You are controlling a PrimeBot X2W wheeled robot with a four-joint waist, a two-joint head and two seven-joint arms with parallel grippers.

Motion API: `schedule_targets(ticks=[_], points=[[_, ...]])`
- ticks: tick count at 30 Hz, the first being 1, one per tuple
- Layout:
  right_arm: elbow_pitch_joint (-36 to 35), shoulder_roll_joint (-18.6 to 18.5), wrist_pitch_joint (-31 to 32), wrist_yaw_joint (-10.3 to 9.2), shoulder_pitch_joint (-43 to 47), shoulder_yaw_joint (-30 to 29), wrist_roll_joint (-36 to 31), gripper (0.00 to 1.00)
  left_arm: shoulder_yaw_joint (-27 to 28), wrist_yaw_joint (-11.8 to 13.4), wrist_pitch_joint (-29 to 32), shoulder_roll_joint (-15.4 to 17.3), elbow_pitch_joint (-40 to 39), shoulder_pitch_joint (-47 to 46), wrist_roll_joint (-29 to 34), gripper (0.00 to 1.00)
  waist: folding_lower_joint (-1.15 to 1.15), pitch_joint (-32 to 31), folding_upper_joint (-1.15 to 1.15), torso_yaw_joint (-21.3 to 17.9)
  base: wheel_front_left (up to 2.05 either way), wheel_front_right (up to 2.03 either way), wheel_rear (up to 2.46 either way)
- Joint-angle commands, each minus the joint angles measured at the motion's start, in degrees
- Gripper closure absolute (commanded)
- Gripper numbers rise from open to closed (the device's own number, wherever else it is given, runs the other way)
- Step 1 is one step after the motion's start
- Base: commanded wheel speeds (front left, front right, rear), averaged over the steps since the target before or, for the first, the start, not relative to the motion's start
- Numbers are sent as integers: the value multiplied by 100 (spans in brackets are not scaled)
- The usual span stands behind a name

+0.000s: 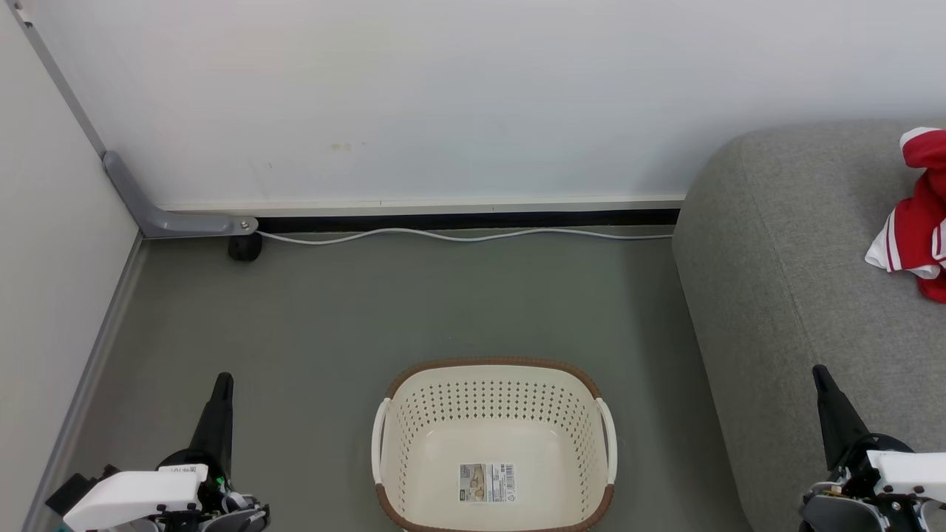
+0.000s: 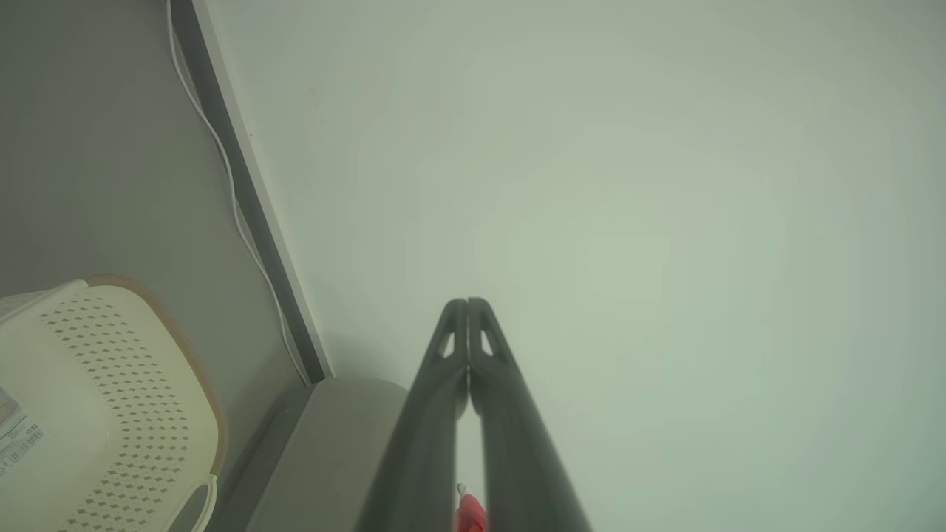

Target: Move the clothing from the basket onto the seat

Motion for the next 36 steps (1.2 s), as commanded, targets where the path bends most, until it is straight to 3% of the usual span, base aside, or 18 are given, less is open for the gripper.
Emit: schedule_targets(ticks=[1, 36], points=[[-178, -59, 45, 25, -211, 95, 63, 100, 187, -43, 37, 96, -170, -329, -26, 100, 0, 0, 0, 0, 0, 0, 0], [-178, -59, 45, 25, -210, 96, 64, 100, 186, -43, 37, 96, -170, -329, -27, 100, 0, 0, 0, 0, 0, 0, 0]])
